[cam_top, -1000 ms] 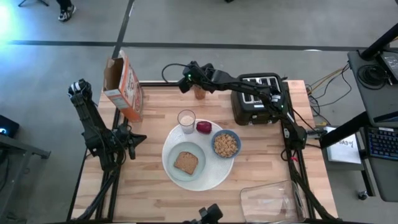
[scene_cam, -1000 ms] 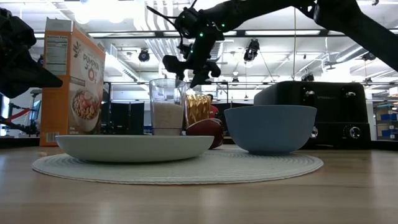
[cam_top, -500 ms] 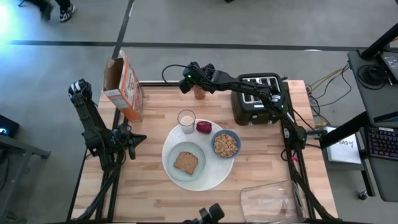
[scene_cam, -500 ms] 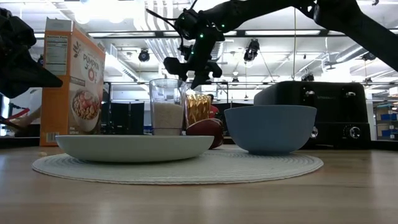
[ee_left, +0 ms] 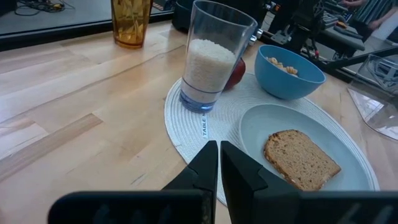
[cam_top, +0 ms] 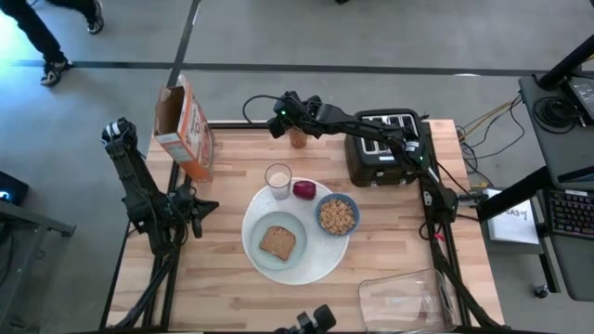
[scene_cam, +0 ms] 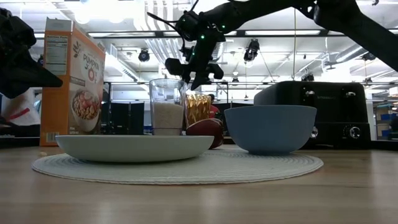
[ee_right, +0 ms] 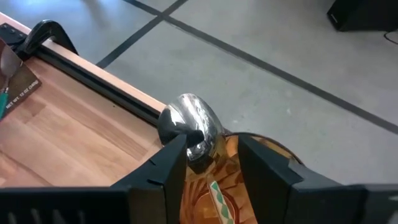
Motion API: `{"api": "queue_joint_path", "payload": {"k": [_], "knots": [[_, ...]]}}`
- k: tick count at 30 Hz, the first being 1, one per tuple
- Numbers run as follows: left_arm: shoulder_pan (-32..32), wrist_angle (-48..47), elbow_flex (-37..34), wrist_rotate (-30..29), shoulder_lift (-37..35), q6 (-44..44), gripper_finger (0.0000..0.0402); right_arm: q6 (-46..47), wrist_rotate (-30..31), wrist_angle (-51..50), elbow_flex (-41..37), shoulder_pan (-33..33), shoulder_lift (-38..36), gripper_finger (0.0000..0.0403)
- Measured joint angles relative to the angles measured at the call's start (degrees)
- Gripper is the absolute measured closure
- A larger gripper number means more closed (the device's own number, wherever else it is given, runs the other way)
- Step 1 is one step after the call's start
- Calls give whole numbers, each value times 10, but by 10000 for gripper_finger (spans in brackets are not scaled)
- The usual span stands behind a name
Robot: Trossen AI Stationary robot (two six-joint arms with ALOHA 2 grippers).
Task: Arrange a breakfast setting
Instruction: Put the spoon on the placemat
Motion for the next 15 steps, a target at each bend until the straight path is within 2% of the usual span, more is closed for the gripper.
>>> {"api": "queue_joint_path", "payload": {"k": [4, 8, 15], "knots": [[0, 0, 0, 0, 0, 0, 400, 3, -18, -3, 0, 4, 0, 250], [0, 1, 0, 0, 0, 0, 400, 7, -40, -4, 3, 8, 0, 206], [0, 3, 0, 0, 0, 0, 400, 6, -42, -3, 4, 19, 0, 140]]}}
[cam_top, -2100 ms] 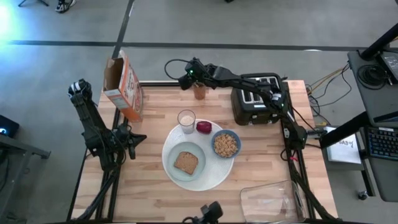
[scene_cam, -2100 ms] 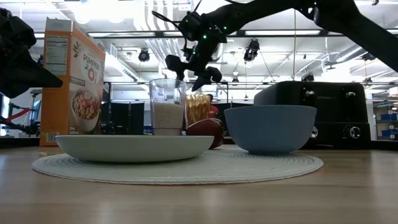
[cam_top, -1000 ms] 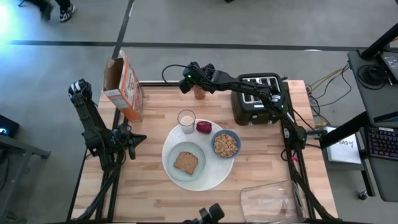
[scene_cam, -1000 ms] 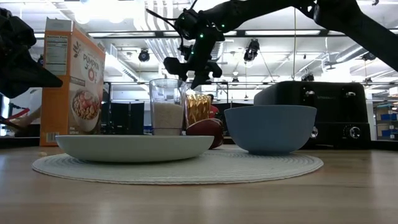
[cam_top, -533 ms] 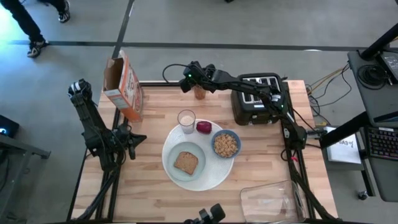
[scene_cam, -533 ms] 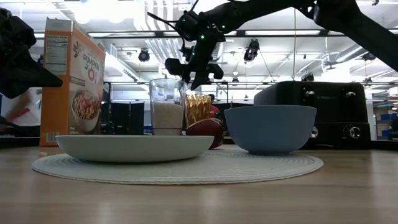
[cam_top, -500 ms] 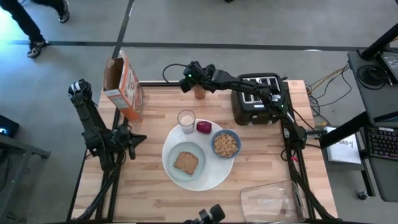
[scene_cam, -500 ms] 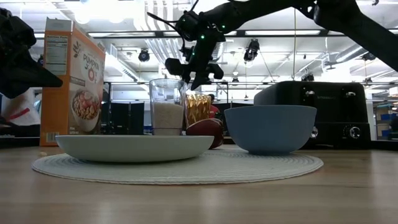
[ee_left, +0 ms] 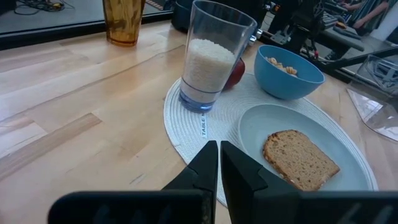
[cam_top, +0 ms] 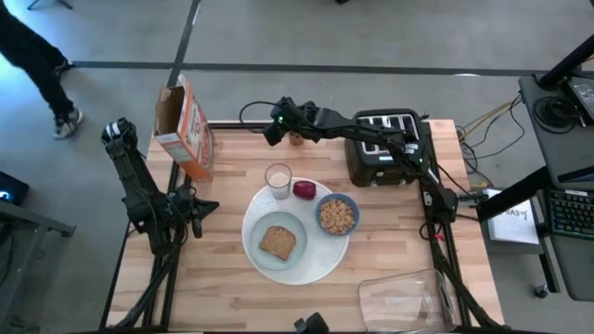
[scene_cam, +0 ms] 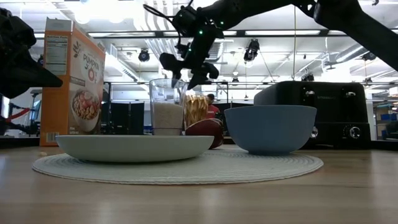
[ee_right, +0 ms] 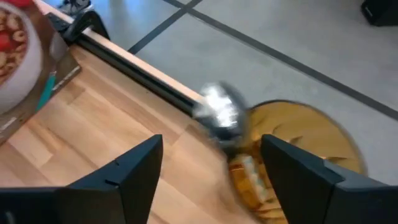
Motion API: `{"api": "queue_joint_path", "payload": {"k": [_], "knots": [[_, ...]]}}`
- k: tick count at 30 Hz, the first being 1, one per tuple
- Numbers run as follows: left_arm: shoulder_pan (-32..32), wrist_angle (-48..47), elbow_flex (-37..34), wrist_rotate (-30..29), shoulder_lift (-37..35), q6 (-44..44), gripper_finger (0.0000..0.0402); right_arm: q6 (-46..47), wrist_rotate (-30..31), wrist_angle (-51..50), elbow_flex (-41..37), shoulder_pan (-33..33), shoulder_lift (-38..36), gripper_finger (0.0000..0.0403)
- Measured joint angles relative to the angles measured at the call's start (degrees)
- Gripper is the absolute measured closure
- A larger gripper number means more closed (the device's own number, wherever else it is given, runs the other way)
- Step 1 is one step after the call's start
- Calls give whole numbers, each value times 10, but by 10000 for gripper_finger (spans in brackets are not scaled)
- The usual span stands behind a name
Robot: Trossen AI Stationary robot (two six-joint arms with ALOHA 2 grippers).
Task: Arrange a breakfast setting
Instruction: Put the spoon on the placemat
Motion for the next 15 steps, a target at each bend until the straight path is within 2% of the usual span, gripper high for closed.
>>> {"api": "queue_joint_path", "payload": {"k": [4, 9, 15], "knots": [[0, 1, 0, 0, 0, 0, 400, -5, 4, 5, 0, 10, 0, 136], [0, 4, 0, 0, 0, 0, 400, -42, 59, 9, 0, 10, 0, 153], [0, 6, 0, 0, 0, 0, 400, -36, 60, 17, 0, 0, 0, 167]]}}
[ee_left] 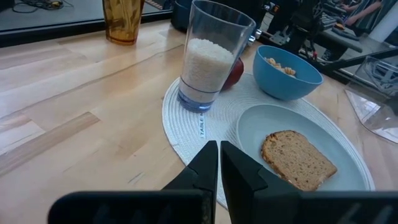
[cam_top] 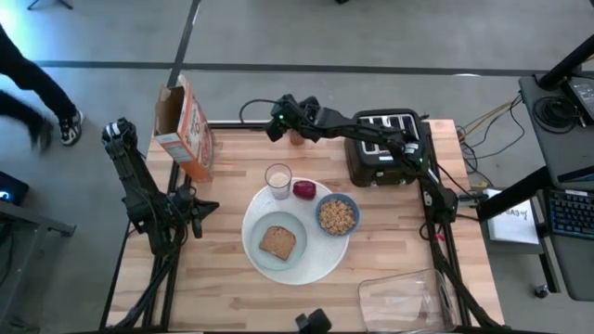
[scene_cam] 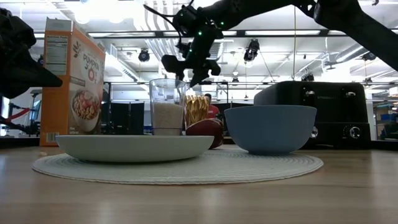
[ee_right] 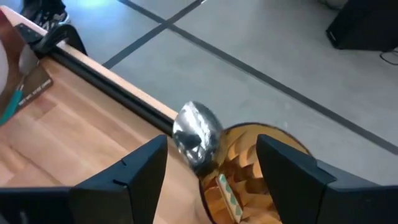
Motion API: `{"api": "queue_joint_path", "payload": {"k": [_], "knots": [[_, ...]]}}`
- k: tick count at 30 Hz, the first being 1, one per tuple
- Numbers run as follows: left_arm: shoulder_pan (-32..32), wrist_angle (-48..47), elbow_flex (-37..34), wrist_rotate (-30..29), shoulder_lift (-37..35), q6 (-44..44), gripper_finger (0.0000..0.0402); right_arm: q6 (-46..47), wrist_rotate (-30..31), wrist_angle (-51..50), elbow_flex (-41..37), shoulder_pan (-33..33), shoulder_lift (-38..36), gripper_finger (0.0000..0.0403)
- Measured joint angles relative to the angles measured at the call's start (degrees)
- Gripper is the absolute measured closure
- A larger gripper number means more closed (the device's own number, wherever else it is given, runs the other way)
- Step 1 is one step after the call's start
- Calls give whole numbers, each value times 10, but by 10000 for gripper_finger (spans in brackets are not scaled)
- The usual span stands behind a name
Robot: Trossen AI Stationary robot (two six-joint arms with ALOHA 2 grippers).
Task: Arrange a breakfast setting
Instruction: Put the spoon on the placemat
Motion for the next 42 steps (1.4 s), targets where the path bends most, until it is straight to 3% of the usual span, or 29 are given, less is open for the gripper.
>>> {"api": "queue_joint_path", "payload": {"k": [25, 35, 42], "knots": [[0, 5, 0, 0, 0, 0, 400, 4, 0, 47, -30, -10, 1, 168], [0, 9, 0, 0, 0, 0, 400, 4, 0, 59, -32, -12, 36, 169], [0, 11, 0, 0, -1, 0, 400, -14, 22, 62, -14, -13, 43, 224]]}}
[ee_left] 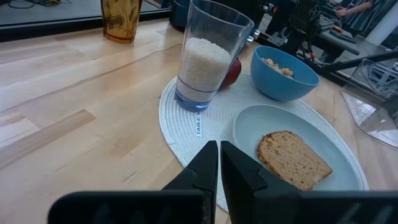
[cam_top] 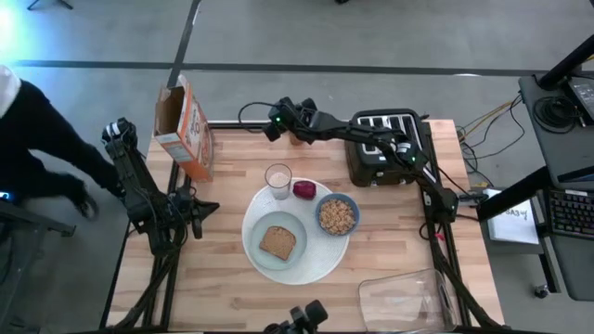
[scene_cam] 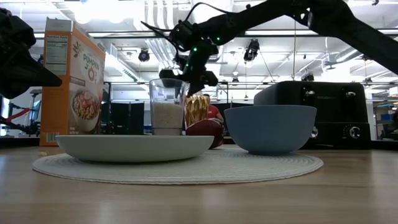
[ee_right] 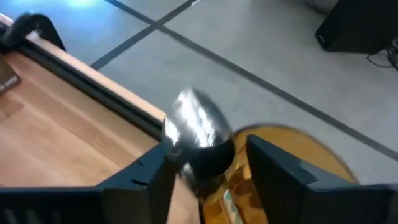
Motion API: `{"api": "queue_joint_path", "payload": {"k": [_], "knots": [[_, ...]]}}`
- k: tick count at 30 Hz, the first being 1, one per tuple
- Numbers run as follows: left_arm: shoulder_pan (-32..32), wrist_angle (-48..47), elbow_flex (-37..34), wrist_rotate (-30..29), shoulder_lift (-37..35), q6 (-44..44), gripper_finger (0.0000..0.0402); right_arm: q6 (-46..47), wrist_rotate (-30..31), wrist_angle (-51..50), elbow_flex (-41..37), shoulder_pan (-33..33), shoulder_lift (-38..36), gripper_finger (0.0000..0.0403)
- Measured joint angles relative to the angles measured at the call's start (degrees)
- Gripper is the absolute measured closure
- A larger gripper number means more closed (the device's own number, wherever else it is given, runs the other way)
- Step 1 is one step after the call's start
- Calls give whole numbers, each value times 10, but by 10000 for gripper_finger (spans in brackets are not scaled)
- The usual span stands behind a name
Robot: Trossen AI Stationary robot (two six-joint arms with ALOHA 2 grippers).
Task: Arrange a breakfast setting
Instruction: Put the spoon on the placemat
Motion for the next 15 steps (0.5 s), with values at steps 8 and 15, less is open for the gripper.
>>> {"api": "queue_joint_path", "payload": {"k": [8, 15], "knots": [[0, 2, 0, 0, 0, 0, 400, -17, -4, -13, 29, 0, 0, 340], [0, 2, 0, 0, 0, 0, 400, -27, -9, -36, 36, 0, -1, 391]]}}
